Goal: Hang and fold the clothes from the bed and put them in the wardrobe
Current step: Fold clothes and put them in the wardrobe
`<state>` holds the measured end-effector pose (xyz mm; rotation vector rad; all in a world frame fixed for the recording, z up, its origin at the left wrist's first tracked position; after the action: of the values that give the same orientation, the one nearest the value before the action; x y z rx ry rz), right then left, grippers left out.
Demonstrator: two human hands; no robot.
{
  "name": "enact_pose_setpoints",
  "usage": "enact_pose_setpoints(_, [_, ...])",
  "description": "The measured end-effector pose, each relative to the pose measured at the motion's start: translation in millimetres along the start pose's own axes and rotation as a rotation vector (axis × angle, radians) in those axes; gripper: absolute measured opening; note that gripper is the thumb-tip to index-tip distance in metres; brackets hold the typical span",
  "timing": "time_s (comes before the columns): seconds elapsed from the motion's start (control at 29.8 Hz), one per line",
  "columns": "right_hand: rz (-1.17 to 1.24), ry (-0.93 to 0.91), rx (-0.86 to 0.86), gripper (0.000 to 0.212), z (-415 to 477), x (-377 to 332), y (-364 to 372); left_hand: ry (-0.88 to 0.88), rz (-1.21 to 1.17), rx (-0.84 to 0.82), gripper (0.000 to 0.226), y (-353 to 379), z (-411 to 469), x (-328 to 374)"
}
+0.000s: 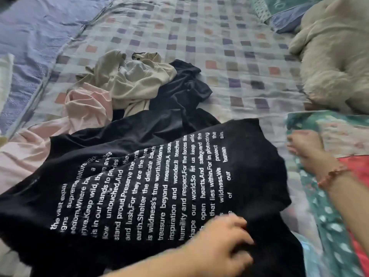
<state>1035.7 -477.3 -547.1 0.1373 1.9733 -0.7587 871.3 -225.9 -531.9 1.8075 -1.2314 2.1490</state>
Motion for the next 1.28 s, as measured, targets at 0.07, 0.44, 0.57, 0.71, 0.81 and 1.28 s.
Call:
enact_pose_setpoints(0.07, [-0.147, 0.091, -0.131, 0.013, -16, 38, 20, -0.148, -0.043, 0.016, 0.033, -30, 2, -36])
enact_pose_setpoints(0.44, [-0.775, -0.422, -0.212, 0.041, -45, 2, 120, -0.609, 0.548, 0.363, 0.056, -254, 9, -190])
enact_pose_setpoints(0.57, [-0.56, -0.42, -0.439, 0.021, -64, -36, 192, -0.64, 0.684, 0.235, 0.067, -249, 54, -202])
enact_pose_setpoints(0.71, [-0.467, -0.333, -0.508, 0.036, -62, -47, 252, -0.785, 0.67, 0.219, 0.067, -257, 78, -229])
enact_pose_setpoints(0.81, [-0.35, -0.131, -0.52, 0.066, -54, -38, 282, -0.802, 0.628, 0.345, 0.06, -270, 84, -233])
enact_pose_setpoints(1.28, [-0.177, -0.601, -0.331, 0.003, -61, -229, 305, -0.626, -0.235, 0.634, 0.022, -392, 101, -205])
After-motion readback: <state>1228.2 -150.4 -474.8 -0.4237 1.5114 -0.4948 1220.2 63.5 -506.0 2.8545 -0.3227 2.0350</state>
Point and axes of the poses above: each hand's wrist, its own z-axis towards the middle knuckle, its own y-axis out of the palm, x = y × z, the point moved 7 cm from there along z, towards the middle knuckle, and after that the axes turned 2 degrees about -z, right-handed, at the moved point
